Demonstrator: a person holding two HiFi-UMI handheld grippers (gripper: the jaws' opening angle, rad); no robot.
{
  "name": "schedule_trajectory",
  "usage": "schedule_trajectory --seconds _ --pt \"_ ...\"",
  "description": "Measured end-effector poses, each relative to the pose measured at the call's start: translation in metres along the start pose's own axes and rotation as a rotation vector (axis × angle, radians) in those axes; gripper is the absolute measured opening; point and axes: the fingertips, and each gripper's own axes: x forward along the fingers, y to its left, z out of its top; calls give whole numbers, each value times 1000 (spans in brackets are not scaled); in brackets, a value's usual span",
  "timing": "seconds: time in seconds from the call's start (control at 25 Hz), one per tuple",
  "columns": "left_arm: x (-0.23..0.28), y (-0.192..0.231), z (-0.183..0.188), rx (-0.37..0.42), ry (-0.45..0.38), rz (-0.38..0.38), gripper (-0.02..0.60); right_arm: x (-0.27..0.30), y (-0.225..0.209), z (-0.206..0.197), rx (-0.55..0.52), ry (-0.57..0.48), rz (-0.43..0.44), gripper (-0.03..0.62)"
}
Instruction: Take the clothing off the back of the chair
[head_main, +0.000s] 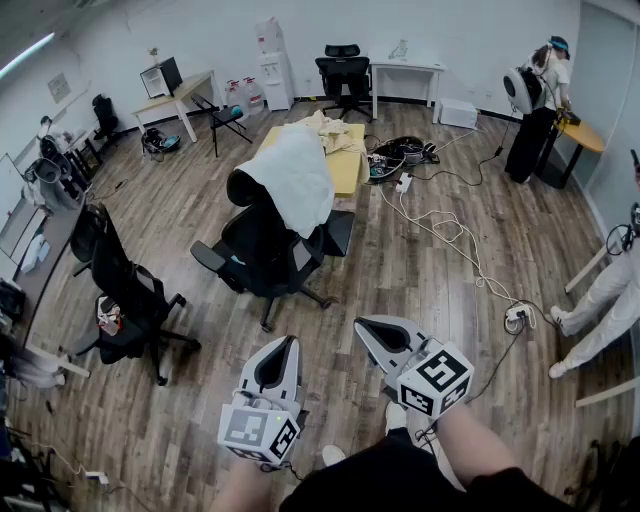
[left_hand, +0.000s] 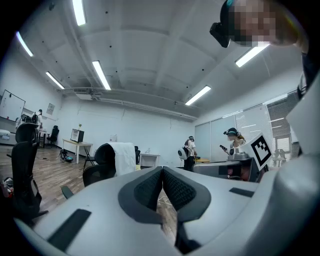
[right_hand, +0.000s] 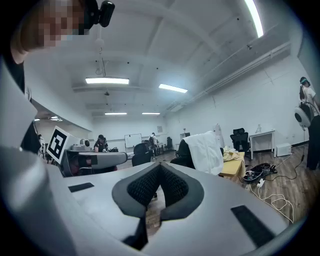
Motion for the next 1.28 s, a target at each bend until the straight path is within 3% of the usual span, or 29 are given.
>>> schedule_trajectory --seconds 0.72,1.28 --pt "19 -17 -6 -9 11 19 18 -8 -27 1 29 -7 31 13" --pt "78 -41 -1 0 9 72 18 -9 -91 18 11 -12 101 12"
